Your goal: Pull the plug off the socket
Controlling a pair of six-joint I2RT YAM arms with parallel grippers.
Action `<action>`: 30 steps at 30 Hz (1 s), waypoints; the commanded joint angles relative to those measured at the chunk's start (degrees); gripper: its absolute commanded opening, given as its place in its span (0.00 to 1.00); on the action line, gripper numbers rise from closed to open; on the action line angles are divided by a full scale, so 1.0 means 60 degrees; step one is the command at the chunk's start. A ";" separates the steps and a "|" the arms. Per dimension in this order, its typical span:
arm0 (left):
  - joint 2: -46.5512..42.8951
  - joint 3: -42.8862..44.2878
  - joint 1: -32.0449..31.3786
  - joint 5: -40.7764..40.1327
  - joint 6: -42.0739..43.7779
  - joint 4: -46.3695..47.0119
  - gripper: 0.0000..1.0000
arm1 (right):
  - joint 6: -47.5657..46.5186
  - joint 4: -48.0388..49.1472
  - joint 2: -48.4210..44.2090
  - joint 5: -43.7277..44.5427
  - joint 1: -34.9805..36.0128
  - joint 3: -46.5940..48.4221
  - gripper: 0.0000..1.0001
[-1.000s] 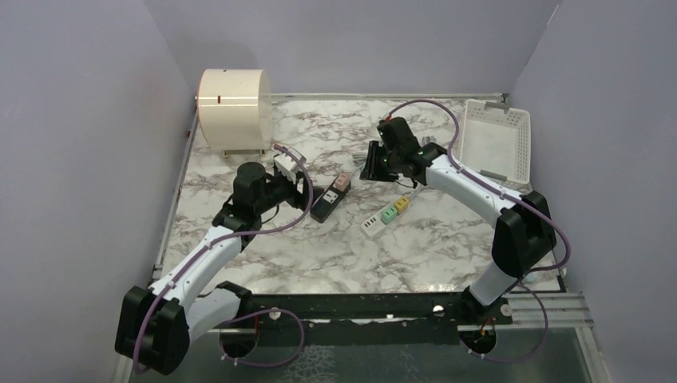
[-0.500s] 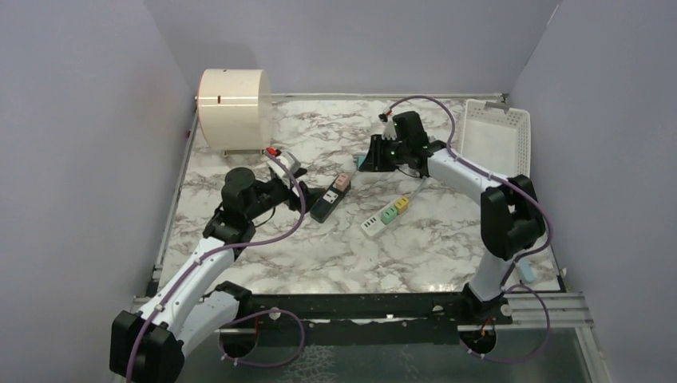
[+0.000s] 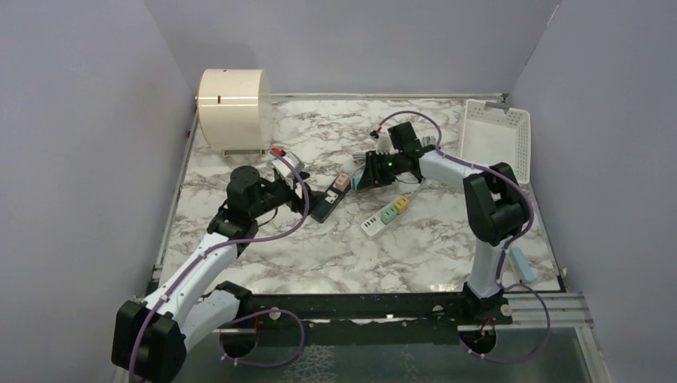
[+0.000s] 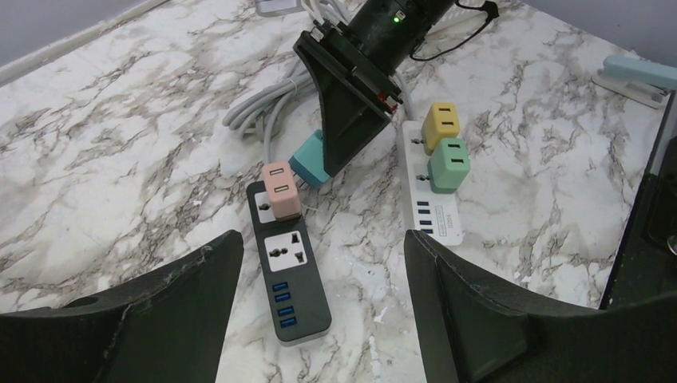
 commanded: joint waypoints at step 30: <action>0.0105 0.0106 0.0047 -0.0437 -0.0414 0.0404 0.99 | -0.0035 -0.2573 -0.0128 0.2959 0.0016 0.1552 0.61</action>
